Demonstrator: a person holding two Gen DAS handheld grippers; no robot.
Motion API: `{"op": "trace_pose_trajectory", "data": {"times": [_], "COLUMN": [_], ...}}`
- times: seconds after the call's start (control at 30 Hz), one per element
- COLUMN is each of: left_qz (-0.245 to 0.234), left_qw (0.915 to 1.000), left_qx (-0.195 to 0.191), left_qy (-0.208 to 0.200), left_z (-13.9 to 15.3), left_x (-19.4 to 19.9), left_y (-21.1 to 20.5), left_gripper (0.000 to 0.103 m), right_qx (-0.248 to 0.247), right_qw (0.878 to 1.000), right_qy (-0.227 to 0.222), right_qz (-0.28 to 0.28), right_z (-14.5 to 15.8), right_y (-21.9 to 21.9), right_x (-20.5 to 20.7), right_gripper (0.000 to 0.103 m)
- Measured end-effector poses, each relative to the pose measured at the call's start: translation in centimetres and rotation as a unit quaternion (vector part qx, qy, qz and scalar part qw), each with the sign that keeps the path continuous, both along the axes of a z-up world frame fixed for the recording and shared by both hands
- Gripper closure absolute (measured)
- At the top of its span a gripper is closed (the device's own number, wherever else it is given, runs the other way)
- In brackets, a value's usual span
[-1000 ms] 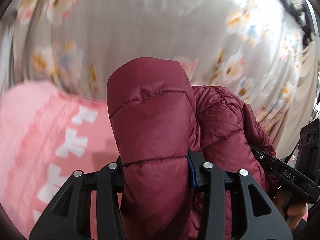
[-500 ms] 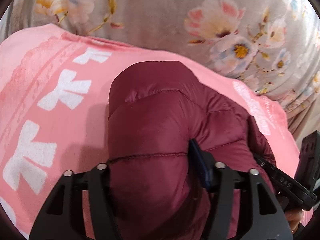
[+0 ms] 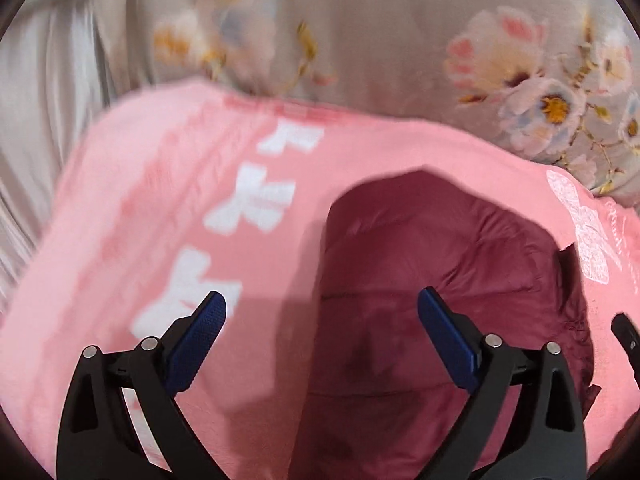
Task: Fold large clothes
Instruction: 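Lower the bundle onto the blanket and press it with both tools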
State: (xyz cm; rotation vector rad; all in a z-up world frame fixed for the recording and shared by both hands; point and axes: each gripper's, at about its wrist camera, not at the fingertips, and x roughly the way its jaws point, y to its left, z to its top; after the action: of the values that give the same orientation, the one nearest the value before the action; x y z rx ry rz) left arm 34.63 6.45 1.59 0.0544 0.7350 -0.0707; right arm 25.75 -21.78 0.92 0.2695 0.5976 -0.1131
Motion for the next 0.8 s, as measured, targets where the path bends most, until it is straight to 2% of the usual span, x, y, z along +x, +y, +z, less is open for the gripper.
{"op": "trace_pose_trajectory", "data": {"times": [0.1, 0.27, 0.33, 0.4, 0.43, 0.63, 0.8], "left_qz": [-0.01, -0.004, 0.009, 0.01, 0.013, 0.016, 0.013], "left_qw": [0.999, 0.999, 0.9983, 0.999, 0.9993, 0.9996, 0.9998], "left_qx": [0.036, 0.044, 0.055, 0.038, 0.028, 0.025, 0.016], "left_qy": [-0.022, 0.007, 0.016, 0.022, 0.019, -0.004, -0.005], "left_z": [0.9, -1.9, -3.5, -4.7, -5.0, -6.3, -6.9], "left_x": [-0.4, 1.9, 3.0, 3.7, 3.8, 3.9, 4.2], "left_y": [-2.9, -5.5, -5.8, -5.7, -5.5, -6.0, -6.1], "left_gripper": [0.008, 0.008, 0.008, 0.007, 0.006, 0.005, 0.005], "right_qx": [-0.058, -0.074, -0.059, -0.047, -0.039, 0.004, 0.015], "right_qw": [0.998, 0.996, 0.997, 0.997, 0.997, 0.997, 0.997], "right_qy": [0.007, 0.036, 0.046, 0.048, 0.053, 0.07, 0.076], "right_qz": [0.016, -0.02, -0.03, -0.031, -0.028, -0.016, -0.014], "right_z": [0.0, -3.8, -5.5, -6.2, -6.4, -7.5, -7.9], "right_y": [2.7, 2.9, 2.2, 1.8, 1.5, 0.5, 0.3], "right_x": [2.2, 4.9, 5.6, 5.8, 6.0, 6.6, 6.8], "right_gripper": [0.086, 0.089, 0.089, 0.091, 0.091, 0.091, 0.091]}}
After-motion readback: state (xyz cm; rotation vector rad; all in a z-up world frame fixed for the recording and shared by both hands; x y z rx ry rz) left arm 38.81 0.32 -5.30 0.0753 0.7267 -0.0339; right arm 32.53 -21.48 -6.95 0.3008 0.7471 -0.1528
